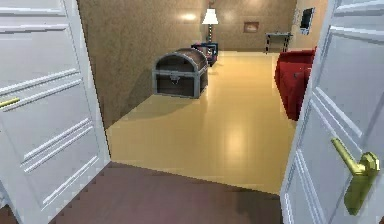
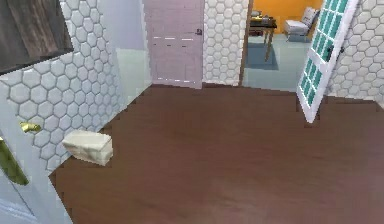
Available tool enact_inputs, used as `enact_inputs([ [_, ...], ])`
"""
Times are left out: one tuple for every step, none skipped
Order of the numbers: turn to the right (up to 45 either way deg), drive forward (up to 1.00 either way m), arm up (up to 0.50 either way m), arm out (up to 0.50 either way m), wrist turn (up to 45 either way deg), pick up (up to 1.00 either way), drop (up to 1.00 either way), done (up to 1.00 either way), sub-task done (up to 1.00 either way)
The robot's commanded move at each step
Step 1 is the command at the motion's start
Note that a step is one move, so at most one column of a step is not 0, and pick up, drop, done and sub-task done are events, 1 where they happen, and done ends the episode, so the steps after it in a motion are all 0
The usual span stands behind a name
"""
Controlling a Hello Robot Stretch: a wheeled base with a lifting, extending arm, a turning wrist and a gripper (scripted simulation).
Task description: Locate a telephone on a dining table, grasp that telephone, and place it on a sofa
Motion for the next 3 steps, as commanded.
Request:
enact_inputs([
  [0.0,1.00,0.00,0.00,0.0,0.00,0.00,0.00,0.00],
  [12.0,0.00,0.00,0.00,0.0,0.00,0.00,0.00,0.00],
  [0.0,0.10,0.00,0.00,0.0,0.00,0.00,0.00,0.00],
])
